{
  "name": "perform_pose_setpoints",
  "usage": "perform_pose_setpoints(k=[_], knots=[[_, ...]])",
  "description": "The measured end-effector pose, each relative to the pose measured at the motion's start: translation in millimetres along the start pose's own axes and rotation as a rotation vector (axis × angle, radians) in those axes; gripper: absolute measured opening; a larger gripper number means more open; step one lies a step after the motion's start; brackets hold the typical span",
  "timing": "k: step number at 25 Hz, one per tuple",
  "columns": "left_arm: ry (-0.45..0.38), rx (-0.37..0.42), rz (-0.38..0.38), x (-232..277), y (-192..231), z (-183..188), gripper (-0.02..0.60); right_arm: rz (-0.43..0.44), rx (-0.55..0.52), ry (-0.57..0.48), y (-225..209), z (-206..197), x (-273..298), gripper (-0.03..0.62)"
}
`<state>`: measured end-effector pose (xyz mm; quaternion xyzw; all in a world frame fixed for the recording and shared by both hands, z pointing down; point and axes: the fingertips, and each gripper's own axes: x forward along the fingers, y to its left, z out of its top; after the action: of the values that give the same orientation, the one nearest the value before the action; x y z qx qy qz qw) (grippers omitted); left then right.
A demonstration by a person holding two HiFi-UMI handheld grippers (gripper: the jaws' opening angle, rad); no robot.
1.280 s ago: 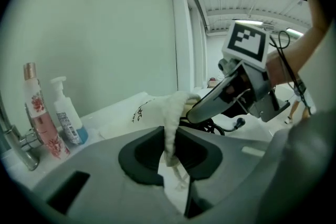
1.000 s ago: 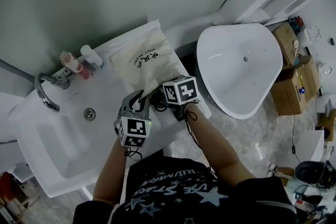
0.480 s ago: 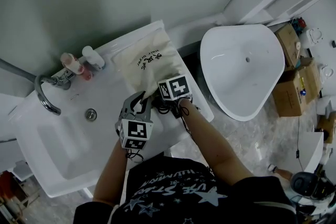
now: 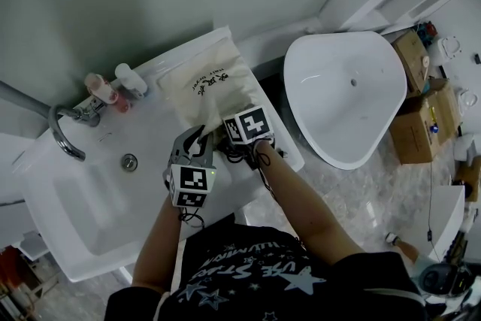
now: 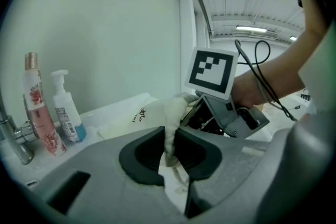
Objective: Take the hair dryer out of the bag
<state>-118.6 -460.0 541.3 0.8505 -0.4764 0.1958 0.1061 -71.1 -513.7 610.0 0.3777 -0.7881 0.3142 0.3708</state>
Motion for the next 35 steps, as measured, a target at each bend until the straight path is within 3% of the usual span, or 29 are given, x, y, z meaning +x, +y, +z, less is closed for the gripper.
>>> perform_pose_setpoints(k=[16, 21, 27, 32, 35], knots=[[-0.015, -0.019, 0.066, -15, 13, 12, 0.058, 0.120, -0.101, 0.010, 43, -47, -71, 0.181], [-0.037, -0.057, 0.065, -20, 14, 15, 0.058, 0.148, -0.128, -0.007, 58, -62, -98, 0.179], [-0.004, -0.056, 0.052, -19, 5, 15, 0.059, 0.192, -0.161, -0.028, 64, -89, -128, 0.179], [0.032, -0.064, 0.031, -18, -3, 1, 0.062, 0.245, -0.084, -0.095, 70, -101, -151, 0.178], [0.030, -0.068, 0.035, -22, -12, 0, 0.150, 0.266, -0.046, -0.150, 70, -106, -170, 0.178]])
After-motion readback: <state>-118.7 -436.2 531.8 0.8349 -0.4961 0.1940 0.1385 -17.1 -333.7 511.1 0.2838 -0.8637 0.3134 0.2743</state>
